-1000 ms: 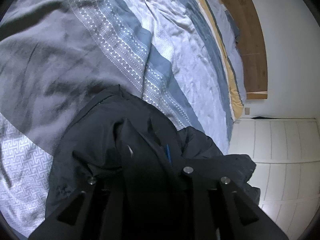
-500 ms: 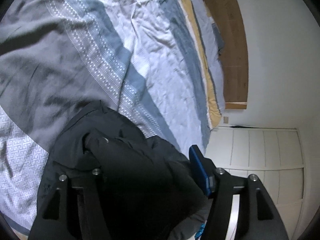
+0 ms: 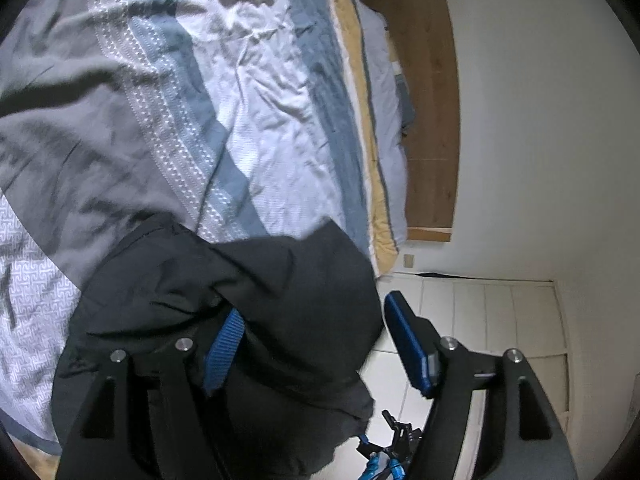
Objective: Fold large clothes
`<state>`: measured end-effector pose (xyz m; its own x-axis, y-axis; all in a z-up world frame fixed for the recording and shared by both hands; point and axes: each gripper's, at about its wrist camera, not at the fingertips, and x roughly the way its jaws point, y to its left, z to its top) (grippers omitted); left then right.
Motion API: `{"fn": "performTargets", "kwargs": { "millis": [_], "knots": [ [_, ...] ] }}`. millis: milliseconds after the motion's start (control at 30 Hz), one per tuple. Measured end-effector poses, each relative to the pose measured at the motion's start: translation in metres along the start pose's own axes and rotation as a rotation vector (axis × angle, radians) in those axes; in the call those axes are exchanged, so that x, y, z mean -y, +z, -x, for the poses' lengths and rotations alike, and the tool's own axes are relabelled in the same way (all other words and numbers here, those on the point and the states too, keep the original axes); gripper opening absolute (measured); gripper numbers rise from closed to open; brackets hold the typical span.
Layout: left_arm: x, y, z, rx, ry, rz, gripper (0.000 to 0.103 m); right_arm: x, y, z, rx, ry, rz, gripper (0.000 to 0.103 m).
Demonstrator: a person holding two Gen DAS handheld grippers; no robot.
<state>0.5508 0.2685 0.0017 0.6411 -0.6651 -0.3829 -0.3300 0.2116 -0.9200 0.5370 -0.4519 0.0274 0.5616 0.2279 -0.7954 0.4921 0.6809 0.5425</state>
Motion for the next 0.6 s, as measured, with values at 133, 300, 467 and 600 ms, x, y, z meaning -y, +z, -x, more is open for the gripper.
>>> {"fn": "performTargets", "kwargs": {
  "millis": [133,300,467,600],
  "knots": [
    [0.009,-0.007,0.012,0.026,0.038,-0.044,0.070,-0.009,-0.004,0.011,0.020,-0.007,0.045,0.096],
    [0.034,-0.019,0.031,0.098,0.146,-0.205,0.070,-0.032,-0.019,0.026,0.066,-0.016,0.159,0.096],
    [0.059,-0.039,0.042,0.135,0.224,-0.363,0.070,-0.059,-0.049,0.037,0.095,-0.031,0.309,0.096],
    [0.066,-0.067,0.038,0.125,0.273,-0.489,0.070,-0.074,-0.083,0.037,0.107,-0.045,0.410,0.096]
  ]
}}
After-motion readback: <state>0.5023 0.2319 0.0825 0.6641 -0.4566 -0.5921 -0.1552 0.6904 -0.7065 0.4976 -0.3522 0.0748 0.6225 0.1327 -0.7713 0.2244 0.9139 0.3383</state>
